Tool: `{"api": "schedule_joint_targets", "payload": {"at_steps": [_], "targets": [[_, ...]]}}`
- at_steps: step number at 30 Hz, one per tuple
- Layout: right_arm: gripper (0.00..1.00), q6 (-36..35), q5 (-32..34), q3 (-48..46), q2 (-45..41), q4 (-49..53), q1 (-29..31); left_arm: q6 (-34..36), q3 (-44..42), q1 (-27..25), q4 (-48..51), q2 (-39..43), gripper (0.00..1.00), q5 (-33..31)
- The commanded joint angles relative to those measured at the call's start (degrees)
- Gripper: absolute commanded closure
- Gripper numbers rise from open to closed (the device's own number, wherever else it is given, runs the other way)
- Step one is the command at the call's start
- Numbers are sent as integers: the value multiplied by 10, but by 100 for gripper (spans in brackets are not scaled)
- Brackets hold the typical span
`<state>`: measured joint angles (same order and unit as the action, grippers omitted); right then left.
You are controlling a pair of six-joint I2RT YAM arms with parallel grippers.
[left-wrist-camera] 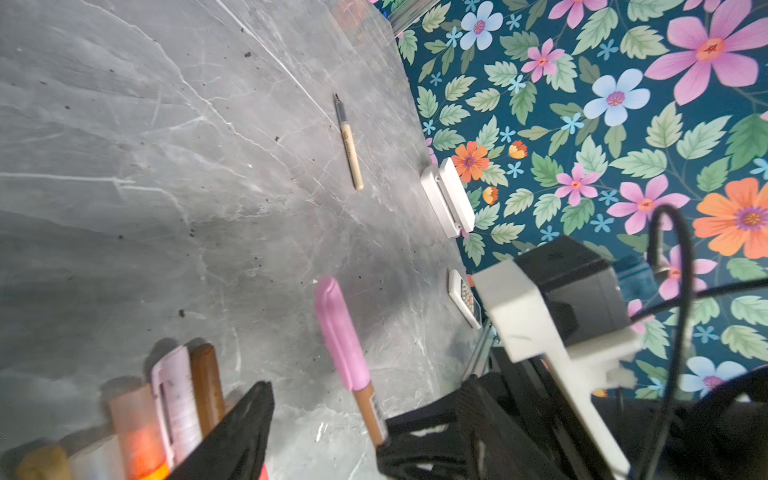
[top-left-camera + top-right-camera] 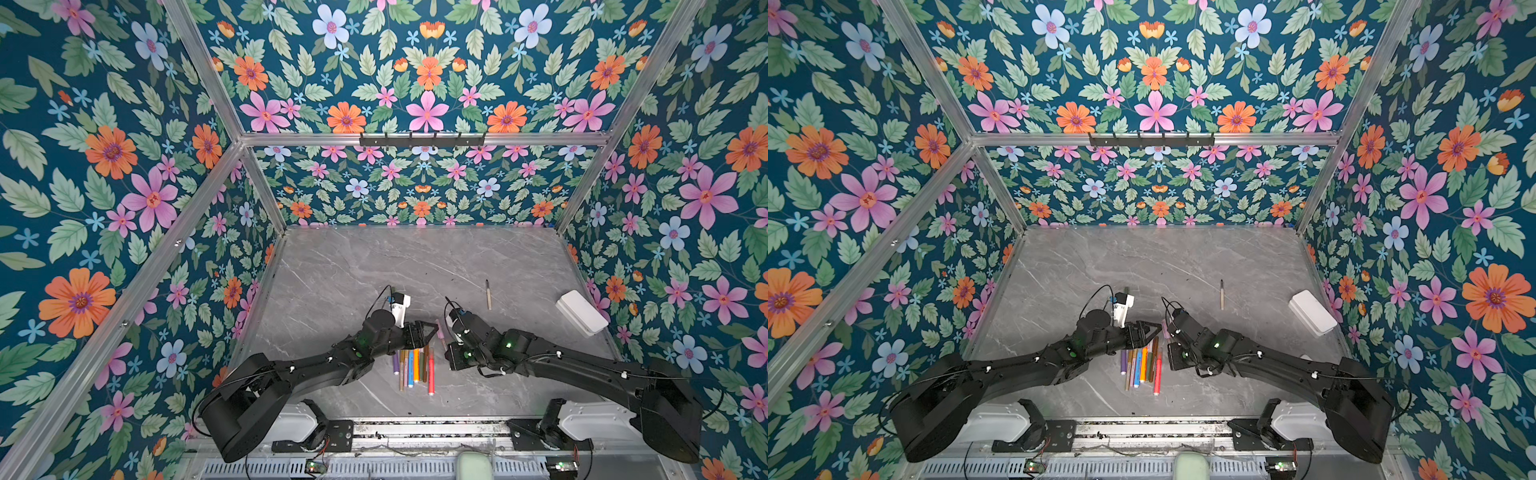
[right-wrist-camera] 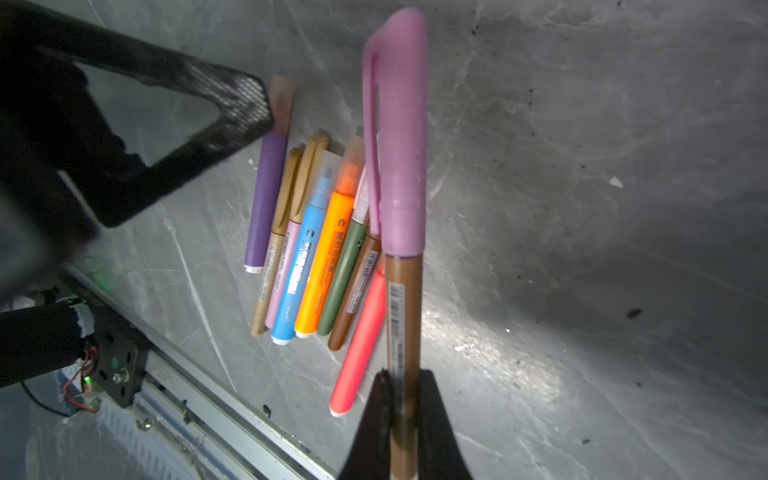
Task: Open the pen caps
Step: 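Lift the pink-capped pen with the right gripper while the left gripper closes on its cap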
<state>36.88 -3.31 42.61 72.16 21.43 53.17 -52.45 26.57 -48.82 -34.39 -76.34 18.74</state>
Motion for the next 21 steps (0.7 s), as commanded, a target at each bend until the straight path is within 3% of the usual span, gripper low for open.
{"api": "schedule_joint_targets", "payload": {"at_steps": [1, 8, 17, 19, 21], "targets": [[100, -10, -30, 7, 1, -23, 0, -10, 4, -4, -28, -8, 30, 15], [100, -16, -66, 2, -8, -39, 0, -9, 9, -5, -33, -32, 36, 17], [100, -17, -77, -9, -25, -38, 0, -20, 15, -4, -61, -46, 59, 33], [100, -15, -74, -13, -29, -38, 0, -25, 18, -4, -69, -53, 61, 40], [100, -14, -72, -15, -32, -36, 0, -28, 21, -4, -79, -61, 69, 47]]}}
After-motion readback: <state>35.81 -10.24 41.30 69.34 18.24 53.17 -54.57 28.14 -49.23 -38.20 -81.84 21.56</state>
